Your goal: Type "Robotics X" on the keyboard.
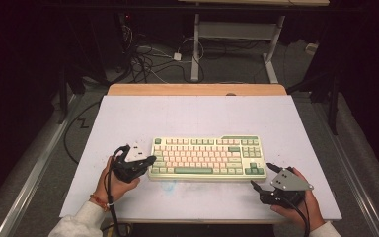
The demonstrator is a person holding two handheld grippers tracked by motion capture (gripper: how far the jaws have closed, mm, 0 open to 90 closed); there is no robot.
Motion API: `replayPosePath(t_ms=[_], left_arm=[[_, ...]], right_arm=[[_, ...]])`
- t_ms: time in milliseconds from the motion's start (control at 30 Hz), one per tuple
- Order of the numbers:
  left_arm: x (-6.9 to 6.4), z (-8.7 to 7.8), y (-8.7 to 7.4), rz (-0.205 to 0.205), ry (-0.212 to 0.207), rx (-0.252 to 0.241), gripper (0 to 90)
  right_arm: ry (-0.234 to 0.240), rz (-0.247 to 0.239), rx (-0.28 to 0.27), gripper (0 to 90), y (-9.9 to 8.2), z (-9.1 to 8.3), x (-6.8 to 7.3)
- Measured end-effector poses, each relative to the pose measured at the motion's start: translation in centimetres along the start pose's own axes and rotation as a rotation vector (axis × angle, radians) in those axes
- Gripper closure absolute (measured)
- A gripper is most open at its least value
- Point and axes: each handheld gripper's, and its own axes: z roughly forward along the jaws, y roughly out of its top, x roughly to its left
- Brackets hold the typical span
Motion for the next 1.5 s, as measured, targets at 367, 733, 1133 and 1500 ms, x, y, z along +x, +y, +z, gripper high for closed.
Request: replayPosePath(t_ms=[367, 733, 1133, 1500], left_arm=[[-1.1, 3.3, 2.7, 0.055, -0.039, 0.046, 86.3], [-1.0, 4.8, 3.4, 0.067, -0.036, 0.077, 85.8], [-1.4, 5.4, 3.6, 0.090, -0.008, 0.110, 87.3], [-1.4, 3.8, 4.0, 0.101, 0.007, 0.051, 84.3]], right_arm=[[0.011, -0.013, 0.010, 25.0, 0.0, 0.1, 0.1], [0.018, -0.022, 0.016, 25.0, -0.1, 0.1, 0.2], [-0.004, -0.030, 0.017, 25.4, -0.1, 0.0, 0.2], [0.004, -0.036, 0.021, 25.3, -0.1, 0.0, 0.2]])
